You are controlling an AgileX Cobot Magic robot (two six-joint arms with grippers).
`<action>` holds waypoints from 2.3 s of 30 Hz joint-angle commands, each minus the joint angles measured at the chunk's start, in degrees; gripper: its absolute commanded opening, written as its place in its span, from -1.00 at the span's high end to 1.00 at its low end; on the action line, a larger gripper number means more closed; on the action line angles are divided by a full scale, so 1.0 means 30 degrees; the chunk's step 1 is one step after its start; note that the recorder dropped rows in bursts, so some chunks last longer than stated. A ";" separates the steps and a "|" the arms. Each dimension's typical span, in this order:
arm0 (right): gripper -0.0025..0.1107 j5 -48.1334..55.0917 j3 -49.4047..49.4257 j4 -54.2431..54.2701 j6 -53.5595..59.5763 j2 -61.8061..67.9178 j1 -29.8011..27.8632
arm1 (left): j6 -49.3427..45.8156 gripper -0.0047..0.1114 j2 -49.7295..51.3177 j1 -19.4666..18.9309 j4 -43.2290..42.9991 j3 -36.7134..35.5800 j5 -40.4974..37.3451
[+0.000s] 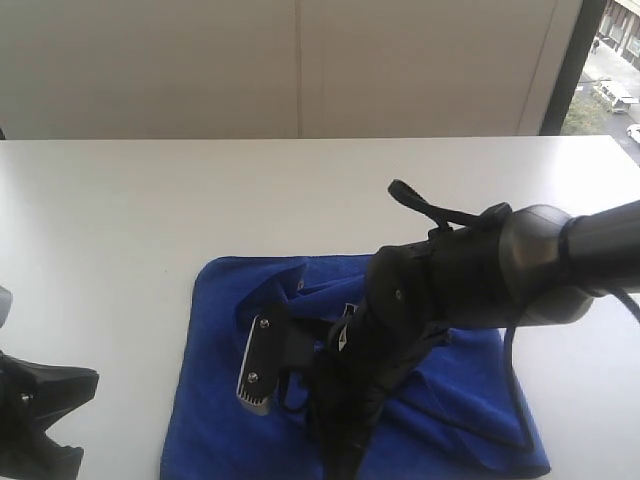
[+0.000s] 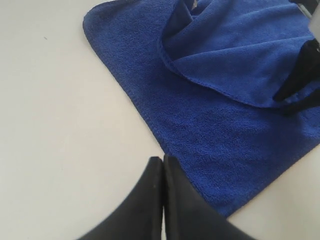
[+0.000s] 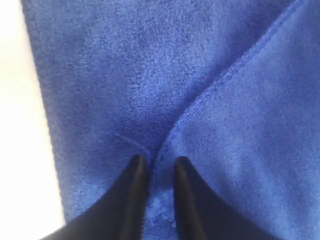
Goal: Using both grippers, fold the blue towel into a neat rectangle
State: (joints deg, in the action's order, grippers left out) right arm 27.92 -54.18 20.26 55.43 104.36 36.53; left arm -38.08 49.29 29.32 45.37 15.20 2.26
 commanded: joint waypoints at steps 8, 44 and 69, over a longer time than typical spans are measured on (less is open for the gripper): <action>0.96 -0.0500 -0.0013 -0.2440 -0.0136 -0.1904 0.0016 | 0.0274 0.92 -0.0200 0.0009 0.0368 -0.0132 -0.0162; 0.96 0.4219 0.0178 -1.2185 -1.5009 -0.7191 0.0015 | 0.1130 -0.15 1.8343 -0.4410 0.2293 1.6698 -1.3737; 0.96 0.4689 -0.0029 -1.6050 -1.9789 -0.9302 0.0015 | 0.1037 -0.15 2.2347 -0.4410 0.9416 1.6698 -1.3231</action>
State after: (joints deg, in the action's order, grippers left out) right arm 42.30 -54.06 -27.38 -3.49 77.22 36.53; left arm -34.48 115.90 16.24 71.05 65.10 -36.89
